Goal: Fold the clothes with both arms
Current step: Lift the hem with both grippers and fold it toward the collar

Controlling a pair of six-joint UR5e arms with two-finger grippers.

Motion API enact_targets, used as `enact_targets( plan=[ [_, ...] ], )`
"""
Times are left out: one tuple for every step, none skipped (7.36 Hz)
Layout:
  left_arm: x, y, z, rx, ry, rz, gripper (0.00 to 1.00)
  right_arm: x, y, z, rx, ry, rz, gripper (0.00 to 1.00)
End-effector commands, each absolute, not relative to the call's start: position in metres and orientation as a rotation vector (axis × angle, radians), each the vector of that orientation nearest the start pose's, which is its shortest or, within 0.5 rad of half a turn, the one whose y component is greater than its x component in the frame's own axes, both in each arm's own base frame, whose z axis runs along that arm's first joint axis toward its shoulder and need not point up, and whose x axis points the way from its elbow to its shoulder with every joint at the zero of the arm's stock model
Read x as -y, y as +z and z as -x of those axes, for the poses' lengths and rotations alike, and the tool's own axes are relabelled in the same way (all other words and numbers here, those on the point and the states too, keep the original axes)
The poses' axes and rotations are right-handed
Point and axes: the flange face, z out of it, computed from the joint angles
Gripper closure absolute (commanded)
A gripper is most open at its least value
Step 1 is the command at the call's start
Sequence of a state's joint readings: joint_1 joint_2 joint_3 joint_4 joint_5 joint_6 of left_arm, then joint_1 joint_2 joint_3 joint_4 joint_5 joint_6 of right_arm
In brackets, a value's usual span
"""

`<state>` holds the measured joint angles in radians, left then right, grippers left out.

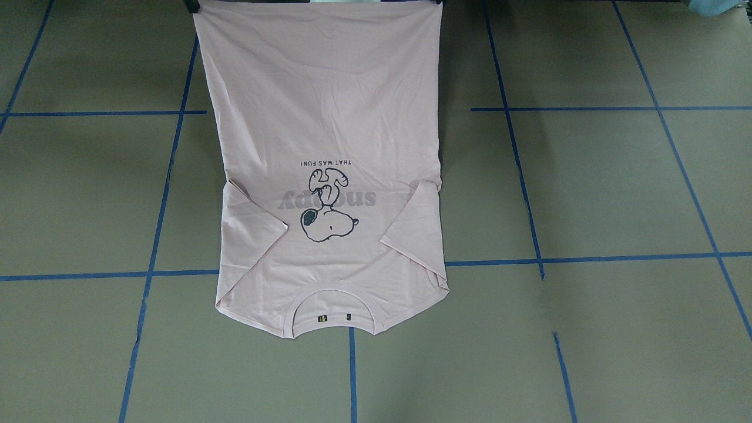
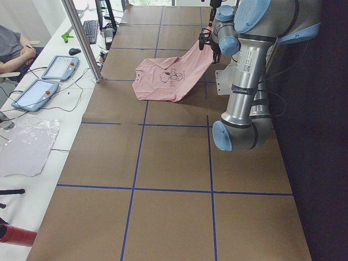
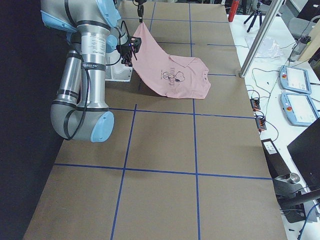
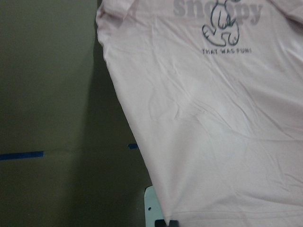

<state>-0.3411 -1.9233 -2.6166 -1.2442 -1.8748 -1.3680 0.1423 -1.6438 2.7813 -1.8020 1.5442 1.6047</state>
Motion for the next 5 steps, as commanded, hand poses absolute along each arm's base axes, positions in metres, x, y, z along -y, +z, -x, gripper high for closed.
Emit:
enact_targets(
  plan=[
    [0.245,0.134,-0.302,-1.041,0.11,-0.106,1.0,0.201,0.21,0.259,0.902,0.153,-0.136,1.0],
    [0.284,0.138,-0.304,-0.994,0.11,-0.181,1.0,0.23,0.195,0.281,0.9,0.135,-0.173,1.0],
    [0.321,0.151,-0.313,-0.929,0.116,-0.216,1.0,0.276,0.171,0.308,0.867,0.159,-0.199,1.0],
    [0.357,0.154,-0.326,-0.896,0.106,-0.242,1.0,0.32,0.161,0.331,0.817,0.18,-0.219,1.0],
    [0.389,0.167,-0.348,-0.875,0.083,-0.243,1.0,0.355,0.175,0.343,0.759,0.168,-0.237,1.0]
  ],
)
